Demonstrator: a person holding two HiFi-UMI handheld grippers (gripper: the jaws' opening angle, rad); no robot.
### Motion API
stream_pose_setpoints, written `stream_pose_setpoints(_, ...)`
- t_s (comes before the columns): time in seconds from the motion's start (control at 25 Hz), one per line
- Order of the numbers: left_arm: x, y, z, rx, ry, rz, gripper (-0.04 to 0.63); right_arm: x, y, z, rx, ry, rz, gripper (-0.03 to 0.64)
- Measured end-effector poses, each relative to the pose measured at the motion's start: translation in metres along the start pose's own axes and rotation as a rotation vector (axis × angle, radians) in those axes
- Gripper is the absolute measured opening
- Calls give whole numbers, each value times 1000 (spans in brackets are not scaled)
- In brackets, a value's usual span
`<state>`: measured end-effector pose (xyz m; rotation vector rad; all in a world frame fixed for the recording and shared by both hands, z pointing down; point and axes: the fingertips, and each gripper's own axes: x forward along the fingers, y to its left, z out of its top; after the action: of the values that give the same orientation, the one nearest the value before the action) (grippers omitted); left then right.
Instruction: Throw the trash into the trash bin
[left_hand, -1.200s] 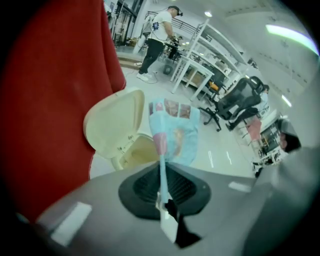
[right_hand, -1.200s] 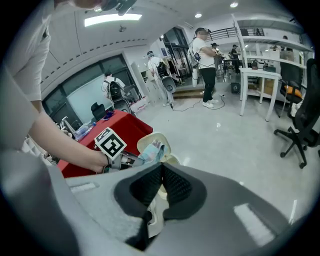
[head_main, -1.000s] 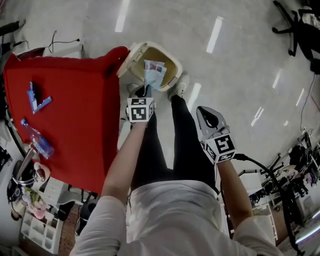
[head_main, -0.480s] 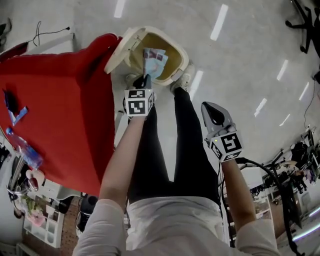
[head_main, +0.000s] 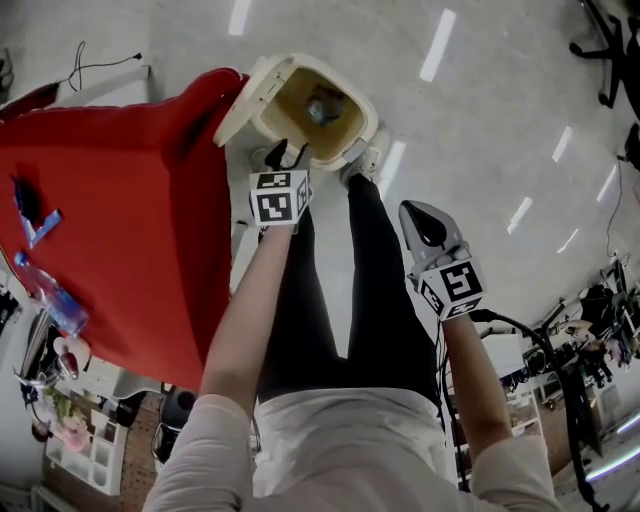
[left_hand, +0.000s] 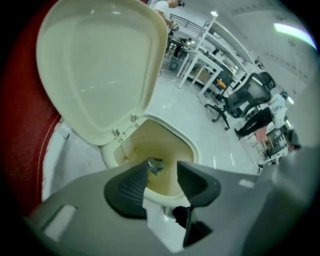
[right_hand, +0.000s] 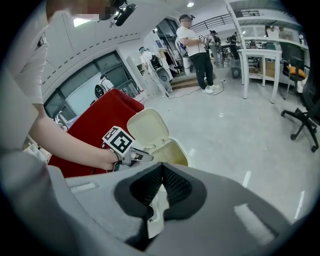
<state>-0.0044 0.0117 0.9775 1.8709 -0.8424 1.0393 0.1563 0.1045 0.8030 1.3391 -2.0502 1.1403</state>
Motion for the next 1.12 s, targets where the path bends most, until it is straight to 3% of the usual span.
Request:
stream_pose_setpoints(0.28,-37,-17,8,26,-3,-20,177,-15,7,24,-26,-11,-12,2)
stream_pose_setpoints(0.84,-169,-72,61,83,-84,-47,11,-81,48,87,-111,-65,-21,2)
stream_pose_setpoints(1.12,-237,-97,73,116,-102,-73,6,-109,76,116,-149,-75,-4,2)
